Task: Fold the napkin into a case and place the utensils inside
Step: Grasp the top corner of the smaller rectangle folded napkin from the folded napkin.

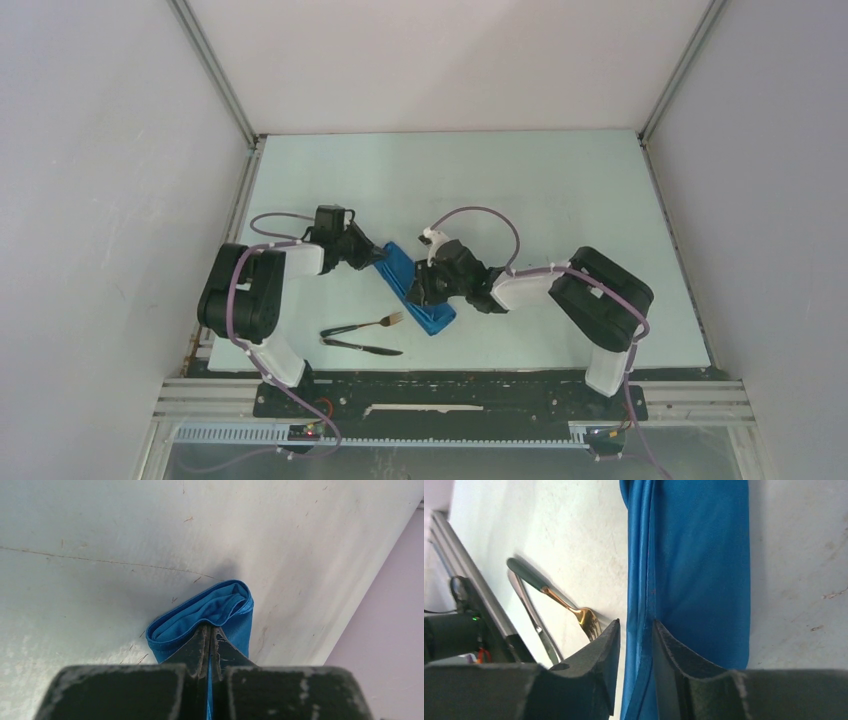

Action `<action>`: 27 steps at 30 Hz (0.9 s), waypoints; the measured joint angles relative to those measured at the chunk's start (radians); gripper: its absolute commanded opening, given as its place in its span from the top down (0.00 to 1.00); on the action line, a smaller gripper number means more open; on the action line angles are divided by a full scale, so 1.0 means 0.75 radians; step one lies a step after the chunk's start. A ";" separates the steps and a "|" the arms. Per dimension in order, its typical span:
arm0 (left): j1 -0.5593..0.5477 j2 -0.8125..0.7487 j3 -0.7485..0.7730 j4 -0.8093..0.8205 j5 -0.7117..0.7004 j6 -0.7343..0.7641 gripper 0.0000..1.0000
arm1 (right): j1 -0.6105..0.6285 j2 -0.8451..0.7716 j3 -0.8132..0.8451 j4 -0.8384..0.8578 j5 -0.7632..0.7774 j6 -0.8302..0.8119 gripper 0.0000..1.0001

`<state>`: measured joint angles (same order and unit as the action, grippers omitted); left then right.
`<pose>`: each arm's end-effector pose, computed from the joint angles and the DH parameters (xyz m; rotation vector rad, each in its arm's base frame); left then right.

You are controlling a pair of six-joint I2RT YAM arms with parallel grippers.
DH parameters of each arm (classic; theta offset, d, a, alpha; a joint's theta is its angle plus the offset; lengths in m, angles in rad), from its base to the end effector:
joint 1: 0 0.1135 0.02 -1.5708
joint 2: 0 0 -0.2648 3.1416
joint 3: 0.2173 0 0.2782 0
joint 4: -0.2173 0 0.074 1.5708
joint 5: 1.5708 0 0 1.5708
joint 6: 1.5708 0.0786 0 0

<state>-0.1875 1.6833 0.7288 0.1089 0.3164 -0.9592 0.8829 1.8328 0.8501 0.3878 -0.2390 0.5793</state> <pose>0.3436 -0.0901 0.0783 -0.8203 2.4313 -0.8704 0.2483 0.3315 0.0923 -0.5047 2.3062 1.0455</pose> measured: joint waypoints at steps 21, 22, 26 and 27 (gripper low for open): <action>0.000 -0.020 0.001 -0.039 -0.022 0.013 1.00 | 0.301 0.079 0.411 -0.645 0.651 -0.417 0.40; 0.000 -0.020 0.001 -0.039 -0.022 0.013 1.00 | 0.308 0.086 0.453 -0.688 0.678 -0.443 0.38; 0.000 -0.020 0.001 -0.039 -0.021 0.013 1.00 | 0.319 0.087 0.549 -0.758 0.736 -0.525 0.37; 0.000 -0.020 0.001 -0.039 -0.021 0.013 1.00 | 0.319 0.091 0.568 -0.771 0.745 -0.544 0.37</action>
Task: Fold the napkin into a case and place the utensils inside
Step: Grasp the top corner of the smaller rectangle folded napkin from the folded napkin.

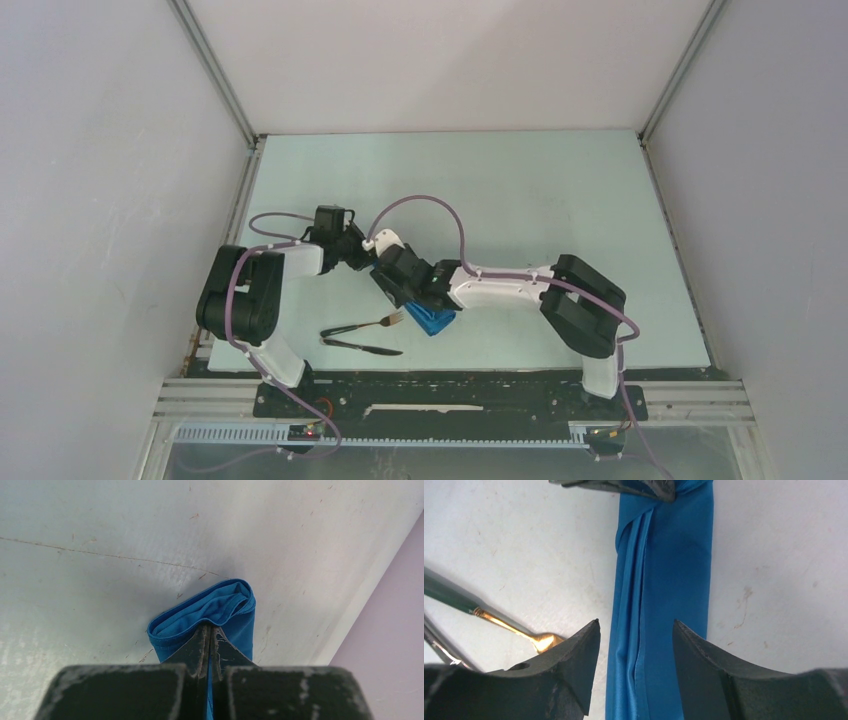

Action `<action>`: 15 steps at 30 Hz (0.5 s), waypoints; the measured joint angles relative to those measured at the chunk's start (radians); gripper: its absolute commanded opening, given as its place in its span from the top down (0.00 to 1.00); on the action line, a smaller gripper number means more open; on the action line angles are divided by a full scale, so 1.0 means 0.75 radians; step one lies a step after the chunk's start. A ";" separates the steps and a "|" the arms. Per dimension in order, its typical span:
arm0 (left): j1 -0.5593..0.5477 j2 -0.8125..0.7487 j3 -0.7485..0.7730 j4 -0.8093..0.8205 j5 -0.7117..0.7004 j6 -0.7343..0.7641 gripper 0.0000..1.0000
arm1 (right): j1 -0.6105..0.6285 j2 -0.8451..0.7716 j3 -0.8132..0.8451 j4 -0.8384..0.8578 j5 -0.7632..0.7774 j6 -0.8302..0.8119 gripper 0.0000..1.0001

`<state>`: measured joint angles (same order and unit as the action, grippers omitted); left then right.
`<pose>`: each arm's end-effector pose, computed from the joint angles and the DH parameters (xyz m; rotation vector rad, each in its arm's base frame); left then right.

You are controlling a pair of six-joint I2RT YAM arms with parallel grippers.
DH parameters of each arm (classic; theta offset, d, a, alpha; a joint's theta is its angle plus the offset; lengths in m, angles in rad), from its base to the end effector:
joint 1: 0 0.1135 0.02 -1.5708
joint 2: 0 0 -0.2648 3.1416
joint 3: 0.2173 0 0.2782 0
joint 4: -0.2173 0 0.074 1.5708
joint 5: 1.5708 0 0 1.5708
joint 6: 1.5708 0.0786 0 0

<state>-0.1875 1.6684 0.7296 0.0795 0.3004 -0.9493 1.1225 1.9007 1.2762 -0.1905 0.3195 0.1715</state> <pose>0.3415 -0.0885 0.0804 -0.8214 2.4401 -0.8420 0.2230 0.4067 0.1457 -0.9395 2.1521 0.2595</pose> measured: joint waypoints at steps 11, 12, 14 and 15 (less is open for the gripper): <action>0.000 0.000 0.000 0.000 -0.001 0.000 1.00 | 0.021 0.171 0.080 -0.029 0.073 -0.062 0.43; 0.000 0.000 -0.001 0.000 -0.001 0.000 1.00 | 0.026 0.173 0.082 -0.030 0.080 -0.062 0.43; 0.000 0.000 0.000 0.000 -0.001 0.000 1.00 | 0.034 0.180 0.083 -0.030 0.096 -0.056 0.45; 0.000 0.000 0.000 0.000 -0.001 0.000 1.00 | 0.036 0.183 0.087 -0.031 0.101 -0.053 0.47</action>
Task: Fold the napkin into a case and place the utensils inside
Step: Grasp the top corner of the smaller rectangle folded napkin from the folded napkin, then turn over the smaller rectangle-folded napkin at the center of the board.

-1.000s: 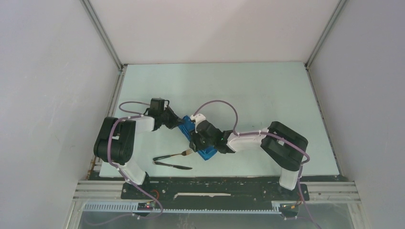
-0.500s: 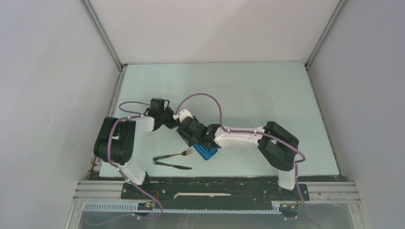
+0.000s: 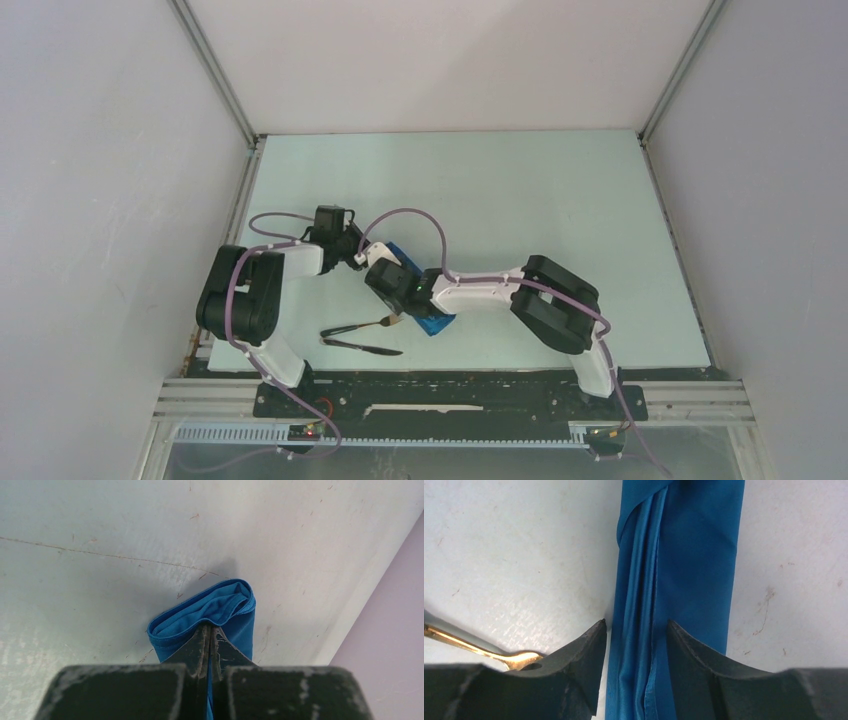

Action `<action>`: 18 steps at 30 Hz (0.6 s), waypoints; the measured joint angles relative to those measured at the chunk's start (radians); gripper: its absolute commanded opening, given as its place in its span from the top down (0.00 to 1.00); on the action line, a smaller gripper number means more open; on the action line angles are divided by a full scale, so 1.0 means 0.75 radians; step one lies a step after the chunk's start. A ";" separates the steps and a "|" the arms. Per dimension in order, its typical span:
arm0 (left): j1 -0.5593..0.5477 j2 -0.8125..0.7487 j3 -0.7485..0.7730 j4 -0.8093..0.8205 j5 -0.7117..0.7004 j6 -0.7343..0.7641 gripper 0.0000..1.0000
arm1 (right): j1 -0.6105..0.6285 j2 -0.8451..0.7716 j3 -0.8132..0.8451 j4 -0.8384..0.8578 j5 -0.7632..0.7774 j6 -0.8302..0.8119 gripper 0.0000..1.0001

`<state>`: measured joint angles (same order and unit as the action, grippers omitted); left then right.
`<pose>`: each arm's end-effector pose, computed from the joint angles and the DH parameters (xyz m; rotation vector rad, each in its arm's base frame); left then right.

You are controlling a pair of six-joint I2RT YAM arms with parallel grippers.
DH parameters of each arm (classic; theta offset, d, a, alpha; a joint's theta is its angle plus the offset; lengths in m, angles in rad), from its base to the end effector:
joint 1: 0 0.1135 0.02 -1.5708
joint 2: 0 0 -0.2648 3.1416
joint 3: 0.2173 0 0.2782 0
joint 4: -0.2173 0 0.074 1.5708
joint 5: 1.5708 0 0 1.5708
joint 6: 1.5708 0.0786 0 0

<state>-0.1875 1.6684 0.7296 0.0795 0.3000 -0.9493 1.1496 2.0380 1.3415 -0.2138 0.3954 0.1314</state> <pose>0.3415 -0.0884 0.0804 -0.8216 2.4399 -0.8415 0.2223 0.4220 0.1059 -1.0191 2.1617 0.1055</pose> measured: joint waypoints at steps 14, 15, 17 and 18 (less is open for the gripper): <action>0.000 0.000 0.000 -0.002 -0.001 0.000 0.92 | 0.024 0.058 0.048 -0.013 0.164 0.064 1.00; 0.000 -0.001 0.001 -0.005 -0.002 0.001 0.87 | 0.024 0.058 0.048 -0.015 0.165 0.067 1.00; 0.000 -0.008 0.008 -0.028 -0.008 0.010 0.73 | 0.022 0.058 0.048 -0.017 0.164 0.070 1.00; 0.000 -0.018 0.012 -0.049 -0.012 0.009 0.68 | 0.018 0.058 0.048 -0.017 0.161 0.072 1.00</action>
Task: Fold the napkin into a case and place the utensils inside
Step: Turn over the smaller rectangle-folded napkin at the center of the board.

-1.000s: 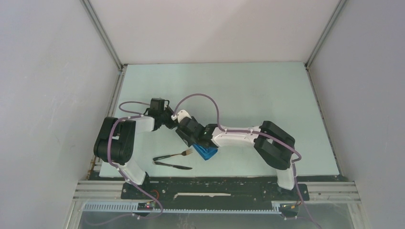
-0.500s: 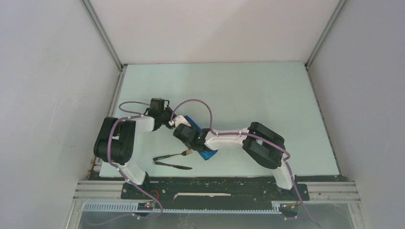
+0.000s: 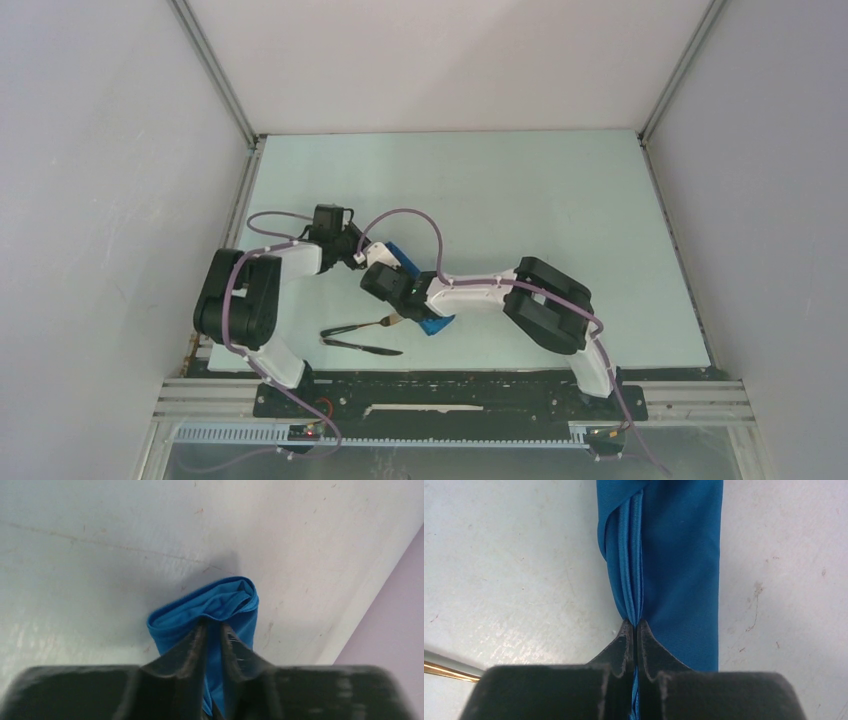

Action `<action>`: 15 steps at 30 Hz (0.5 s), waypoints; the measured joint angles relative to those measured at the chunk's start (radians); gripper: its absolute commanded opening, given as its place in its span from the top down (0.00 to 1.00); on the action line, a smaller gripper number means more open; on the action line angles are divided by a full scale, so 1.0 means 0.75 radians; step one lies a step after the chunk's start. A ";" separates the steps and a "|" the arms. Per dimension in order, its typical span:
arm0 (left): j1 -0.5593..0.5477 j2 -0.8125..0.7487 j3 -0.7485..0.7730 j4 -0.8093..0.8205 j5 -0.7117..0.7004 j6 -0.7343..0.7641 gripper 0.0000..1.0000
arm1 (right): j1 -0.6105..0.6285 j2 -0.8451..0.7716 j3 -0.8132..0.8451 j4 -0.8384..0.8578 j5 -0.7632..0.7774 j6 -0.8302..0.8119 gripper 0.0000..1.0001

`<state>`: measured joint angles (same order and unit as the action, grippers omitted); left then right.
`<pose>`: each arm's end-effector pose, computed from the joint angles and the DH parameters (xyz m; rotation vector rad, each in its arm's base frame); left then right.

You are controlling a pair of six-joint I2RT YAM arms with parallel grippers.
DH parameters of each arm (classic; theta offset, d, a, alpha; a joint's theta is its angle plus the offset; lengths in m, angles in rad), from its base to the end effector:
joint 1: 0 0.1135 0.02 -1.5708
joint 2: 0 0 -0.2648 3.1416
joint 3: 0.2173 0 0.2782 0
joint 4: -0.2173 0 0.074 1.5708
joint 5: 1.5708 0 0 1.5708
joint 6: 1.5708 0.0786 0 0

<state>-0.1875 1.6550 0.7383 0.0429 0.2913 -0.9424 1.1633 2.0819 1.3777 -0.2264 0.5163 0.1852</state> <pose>0.3406 -0.0876 0.0838 -0.8238 2.4514 -0.8223 0.2260 0.4257 0.1001 -0.9160 2.1561 0.0016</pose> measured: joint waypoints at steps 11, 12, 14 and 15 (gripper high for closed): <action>0.044 -0.407 0.259 -0.394 -0.091 0.145 0.46 | -0.163 -0.174 -0.103 -0.009 -0.460 0.133 1.00; 0.067 -0.468 0.280 -0.433 -0.110 0.168 0.46 | -0.195 -0.204 -0.123 0.002 -0.548 0.161 1.00; 0.107 -0.561 0.307 -0.499 -0.153 0.212 0.46 | -0.263 -0.263 -0.175 0.044 -0.721 0.223 1.00; 0.121 -0.597 0.318 -0.532 -0.173 0.230 0.45 | -0.306 -0.291 -0.208 0.073 -0.820 0.262 1.00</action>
<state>-0.0967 1.2076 0.9768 -0.3557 0.1612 -0.7700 0.9340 1.8633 1.2221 -0.1715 -0.0986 0.3817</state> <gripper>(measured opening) 0.540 0.017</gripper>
